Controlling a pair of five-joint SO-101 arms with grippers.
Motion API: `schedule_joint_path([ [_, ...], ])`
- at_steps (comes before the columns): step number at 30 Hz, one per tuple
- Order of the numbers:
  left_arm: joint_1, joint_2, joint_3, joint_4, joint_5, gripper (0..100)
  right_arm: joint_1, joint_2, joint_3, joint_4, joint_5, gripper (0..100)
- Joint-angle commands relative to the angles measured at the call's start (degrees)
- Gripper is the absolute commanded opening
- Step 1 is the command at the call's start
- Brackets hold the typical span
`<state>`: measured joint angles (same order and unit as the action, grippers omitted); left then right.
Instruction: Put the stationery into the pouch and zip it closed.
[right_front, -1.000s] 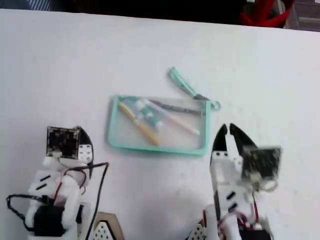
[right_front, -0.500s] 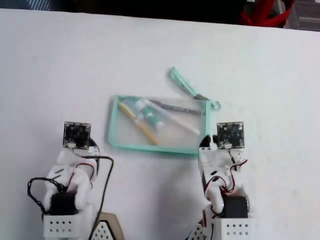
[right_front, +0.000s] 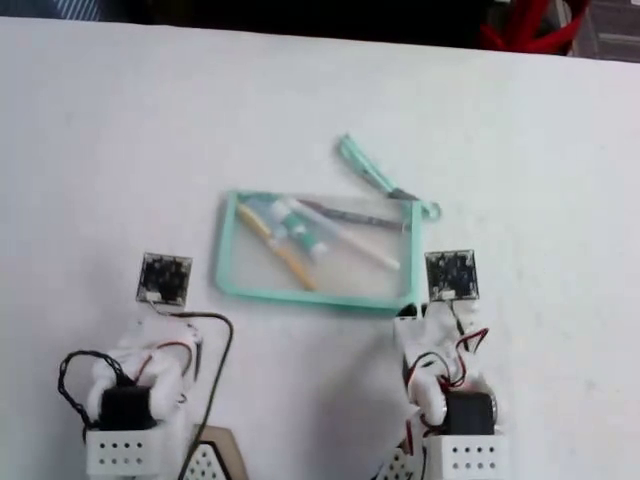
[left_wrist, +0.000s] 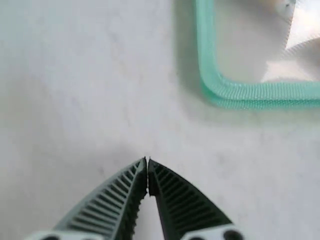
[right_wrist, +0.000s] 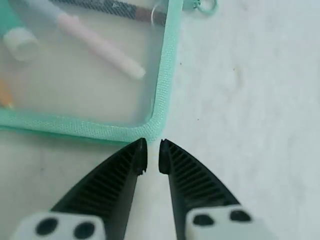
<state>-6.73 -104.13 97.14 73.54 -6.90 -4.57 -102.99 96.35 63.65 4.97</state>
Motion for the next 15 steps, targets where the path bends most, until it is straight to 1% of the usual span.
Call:
schedule_joint_path([
  [1,-0.22,-0.40,-0.18,0.26,0.62,2,0.22,-0.31,0.44,0.66,0.62,5.0],
  [9,-0.31,-0.40,-0.18,0.26,0.44,2,-0.22,-0.31,0.44,9.10,0.70,4.9],
  [15,-0.31,-0.40,-0.18,0.26,0.44,2,0.22,-0.31,0.44,9.10,0.70,4.9],
])
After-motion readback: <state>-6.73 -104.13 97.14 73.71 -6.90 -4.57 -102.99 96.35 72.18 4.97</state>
